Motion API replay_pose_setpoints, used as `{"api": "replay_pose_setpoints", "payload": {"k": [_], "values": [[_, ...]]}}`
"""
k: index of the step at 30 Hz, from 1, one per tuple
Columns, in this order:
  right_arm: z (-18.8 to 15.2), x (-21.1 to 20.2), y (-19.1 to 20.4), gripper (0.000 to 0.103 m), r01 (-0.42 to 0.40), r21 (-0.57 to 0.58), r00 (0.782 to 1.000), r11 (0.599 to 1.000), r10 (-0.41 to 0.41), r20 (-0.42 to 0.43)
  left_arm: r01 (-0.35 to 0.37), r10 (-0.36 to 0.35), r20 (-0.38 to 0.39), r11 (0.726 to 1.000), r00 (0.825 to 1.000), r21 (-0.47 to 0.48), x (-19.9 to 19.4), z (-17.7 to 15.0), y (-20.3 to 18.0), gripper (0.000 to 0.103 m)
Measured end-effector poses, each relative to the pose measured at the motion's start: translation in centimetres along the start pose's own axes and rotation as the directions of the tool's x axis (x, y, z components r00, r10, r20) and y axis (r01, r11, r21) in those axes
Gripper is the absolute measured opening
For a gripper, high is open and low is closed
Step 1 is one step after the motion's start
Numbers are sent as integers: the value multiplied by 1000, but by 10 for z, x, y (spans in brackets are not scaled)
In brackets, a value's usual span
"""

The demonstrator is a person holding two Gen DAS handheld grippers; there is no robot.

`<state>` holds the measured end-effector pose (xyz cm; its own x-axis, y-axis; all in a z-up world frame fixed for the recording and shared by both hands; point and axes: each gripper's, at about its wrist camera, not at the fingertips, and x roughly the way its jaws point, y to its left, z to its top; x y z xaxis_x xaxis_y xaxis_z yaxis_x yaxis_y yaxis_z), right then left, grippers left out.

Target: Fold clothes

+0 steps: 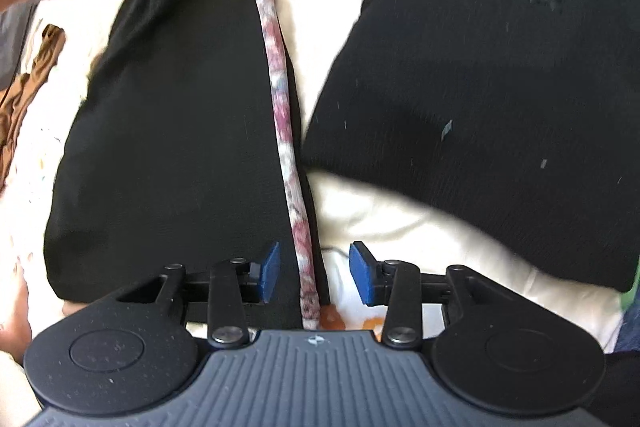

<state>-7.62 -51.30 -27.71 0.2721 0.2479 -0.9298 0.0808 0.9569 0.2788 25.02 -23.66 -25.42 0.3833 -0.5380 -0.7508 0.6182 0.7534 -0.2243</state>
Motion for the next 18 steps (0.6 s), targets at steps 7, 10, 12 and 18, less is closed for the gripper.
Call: {"api": "replay_pose_setpoints", "payload": {"k": [7,10,12,18], "values": [[27,-13,20,43,-41,-19,997,999,42,59,-29,24,-44,994,999,-103,-46,-16,54,33],[36,-11,29,43,-38,-23,996,999,40,76,-17,9,-53,987,999,-163,-59,-34,80,33],[43,-8,34,43,-38,-27,995,999,40,88,1,-13,-64,985,998,-175,-60,-48,85,33],[64,5,52,43,-19,-27,995,999,22,99,87,-114,-143,979,983,-186,-83,-123,99,29]]}}
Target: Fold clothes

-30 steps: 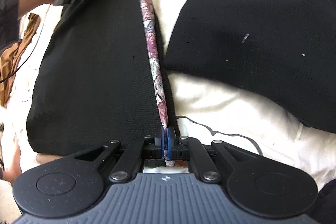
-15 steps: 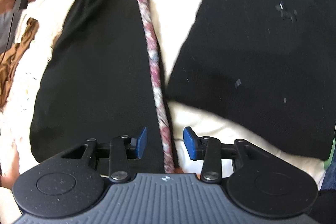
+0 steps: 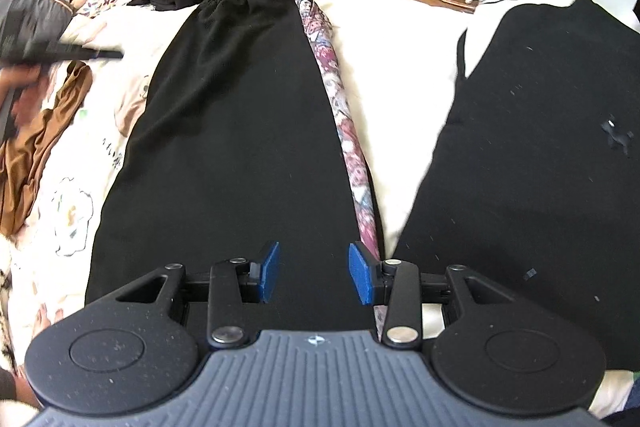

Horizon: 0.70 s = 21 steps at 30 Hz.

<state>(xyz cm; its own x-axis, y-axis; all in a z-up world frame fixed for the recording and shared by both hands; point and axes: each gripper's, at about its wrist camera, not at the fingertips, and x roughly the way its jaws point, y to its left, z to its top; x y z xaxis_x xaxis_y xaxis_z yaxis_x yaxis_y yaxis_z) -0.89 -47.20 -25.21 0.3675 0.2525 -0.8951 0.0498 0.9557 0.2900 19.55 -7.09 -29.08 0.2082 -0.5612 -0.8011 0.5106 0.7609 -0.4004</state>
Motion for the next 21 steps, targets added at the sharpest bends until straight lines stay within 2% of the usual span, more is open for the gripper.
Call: {"api": "replay_pose_setpoints", "payload": {"k": [3,6,9,13,18,21], "values": [[5,4,8,43,32,-23,999,999,-32,3,29,-29,-20,999,999,-14,0,-21,5,29],[9,6,17,43,81,-47,996,996,-79,35,77,-80,-36,994,996,-82,1,-49,17,29],[10,9,24,43,98,-56,994,994,-96,50,110,-114,-27,988,993,-111,-3,-68,21,26],[4,20,31,43,100,-81,995,992,-100,-1,177,-189,-54,969,981,-169,4,-103,26,25],[-5,31,28,43,151,-101,986,983,-158,-60,198,-221,-85,955,972,-221,20,-127,24,25],[-11,35,20,43,198,-106,973,975,-208,-102,204,-236,-99,944,967,-260,29,-135,24,25]]}}
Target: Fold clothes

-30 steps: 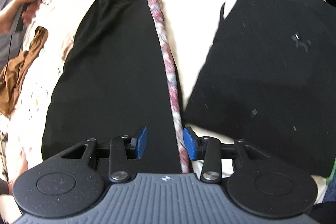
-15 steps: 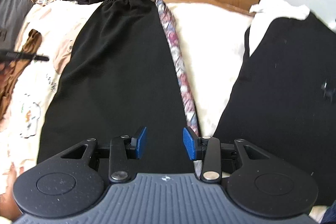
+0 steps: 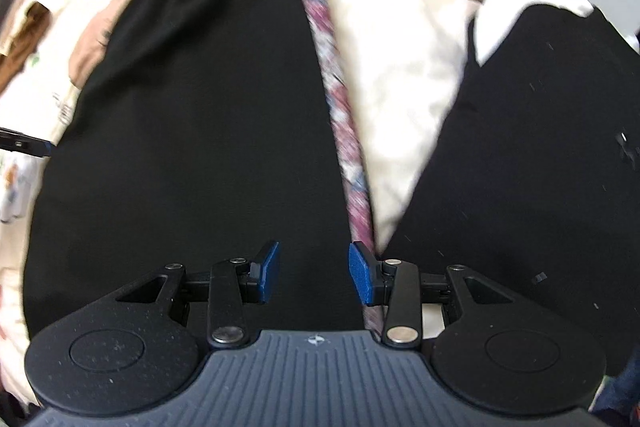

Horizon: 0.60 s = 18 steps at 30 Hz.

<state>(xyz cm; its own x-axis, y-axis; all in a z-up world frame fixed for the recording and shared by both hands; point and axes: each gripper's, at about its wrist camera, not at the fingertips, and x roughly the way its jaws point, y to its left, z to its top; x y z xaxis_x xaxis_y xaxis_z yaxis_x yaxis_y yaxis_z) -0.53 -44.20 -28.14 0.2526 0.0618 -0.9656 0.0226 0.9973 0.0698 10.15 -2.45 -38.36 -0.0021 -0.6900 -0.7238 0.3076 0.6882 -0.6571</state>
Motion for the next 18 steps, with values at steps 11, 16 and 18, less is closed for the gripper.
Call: {"api": "replay_pose_setpoints", "payload": {"k": [11,16,18], "values": [[-24,14,-17,48,-13,52,997,999,17,-81,39,-40,-15,998,999,-56,14,-2,-7,34],[-31,22,-18,47,-31,44,995,999,35,-96,60,-62,-15,995,998,-81,16,-2,-9,33],[-33,24,-18,45,-31,42,995,999,35,-94,73,-75,-19,994,997,-80,16,-3,-9,3]]}}
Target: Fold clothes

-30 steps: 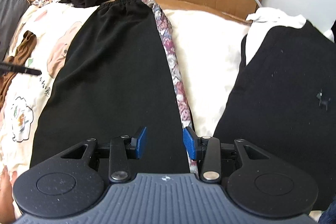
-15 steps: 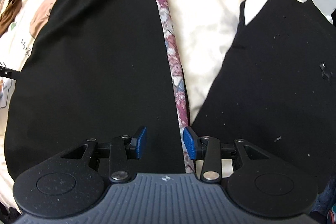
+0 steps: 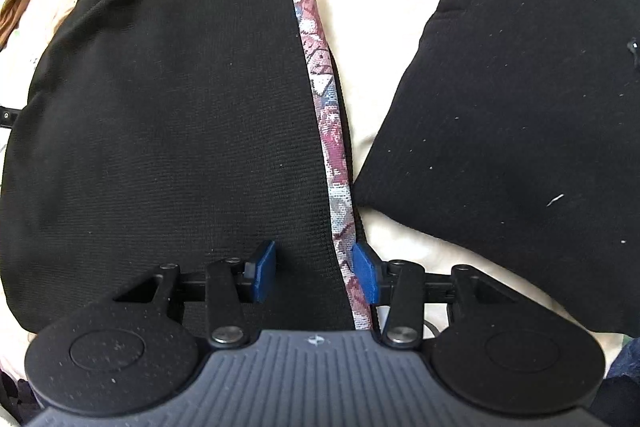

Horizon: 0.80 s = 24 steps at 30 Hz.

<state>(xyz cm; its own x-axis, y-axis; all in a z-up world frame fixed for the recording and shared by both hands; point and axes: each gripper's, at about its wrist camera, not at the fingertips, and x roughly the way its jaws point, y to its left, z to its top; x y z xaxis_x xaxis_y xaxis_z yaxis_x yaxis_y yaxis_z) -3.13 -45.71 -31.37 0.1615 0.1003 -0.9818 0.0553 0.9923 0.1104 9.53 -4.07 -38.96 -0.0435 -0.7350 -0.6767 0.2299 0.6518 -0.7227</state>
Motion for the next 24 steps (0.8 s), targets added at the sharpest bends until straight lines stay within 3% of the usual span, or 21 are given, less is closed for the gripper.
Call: {"api": "replay_pose_setpoints", "payload": {"k": [6,14,19,23,24], "values": [[-5,1,5,28,38,-55,999,998,-38,-6,12,-13,50,1000,999,22,-16,-9,3,2],[-11,0,14,15,97,-145,995,985,-100,-15,-13,10,91,999,996,43,-52,-2,13,1],[-14,-4,12,15,91,-127,995,988,-95,-25,-44,40,53,997,998,59,-44,-4,12,1],[-16,-9,7,19,58,-85,998,995,-61,-33,-56,54,49,997,997,45,-45,-5,17,41],[-17,-13,3,23,35,-68,999,997,-37,-31,-47,45,58,998,997,41,-46,-5,19,42]]}}
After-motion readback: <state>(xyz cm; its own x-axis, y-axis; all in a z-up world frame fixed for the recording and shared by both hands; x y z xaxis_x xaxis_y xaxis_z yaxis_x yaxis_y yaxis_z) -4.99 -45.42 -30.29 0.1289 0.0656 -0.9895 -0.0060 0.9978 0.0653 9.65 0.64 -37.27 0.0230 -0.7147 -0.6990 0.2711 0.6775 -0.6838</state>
